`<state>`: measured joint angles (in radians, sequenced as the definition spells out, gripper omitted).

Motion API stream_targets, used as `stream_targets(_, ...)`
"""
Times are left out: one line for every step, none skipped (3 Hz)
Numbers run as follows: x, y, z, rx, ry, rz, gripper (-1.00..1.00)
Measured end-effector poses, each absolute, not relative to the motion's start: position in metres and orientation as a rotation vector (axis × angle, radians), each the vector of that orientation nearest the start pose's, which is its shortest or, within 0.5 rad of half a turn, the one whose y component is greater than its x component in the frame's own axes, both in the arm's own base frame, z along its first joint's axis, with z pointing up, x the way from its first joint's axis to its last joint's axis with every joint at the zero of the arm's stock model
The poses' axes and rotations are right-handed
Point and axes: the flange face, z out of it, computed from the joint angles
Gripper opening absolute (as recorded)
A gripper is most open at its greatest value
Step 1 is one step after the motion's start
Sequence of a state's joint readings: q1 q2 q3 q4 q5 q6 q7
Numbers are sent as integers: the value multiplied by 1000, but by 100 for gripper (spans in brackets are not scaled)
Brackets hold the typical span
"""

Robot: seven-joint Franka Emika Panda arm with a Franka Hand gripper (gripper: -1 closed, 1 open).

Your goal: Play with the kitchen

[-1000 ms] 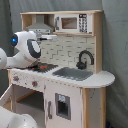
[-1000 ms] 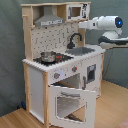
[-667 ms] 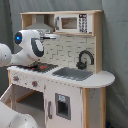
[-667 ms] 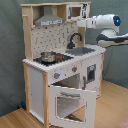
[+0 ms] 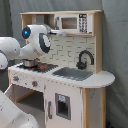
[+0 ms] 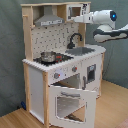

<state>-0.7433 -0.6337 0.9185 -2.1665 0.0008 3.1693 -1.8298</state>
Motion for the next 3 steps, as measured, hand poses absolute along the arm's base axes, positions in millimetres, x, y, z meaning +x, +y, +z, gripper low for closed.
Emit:
stream_targets(461,224,695,672,1622,621,100)
stream_targets(472,224,704,628,1627,595,100)
stream_targets(481,230,711,614,1614,582,100)
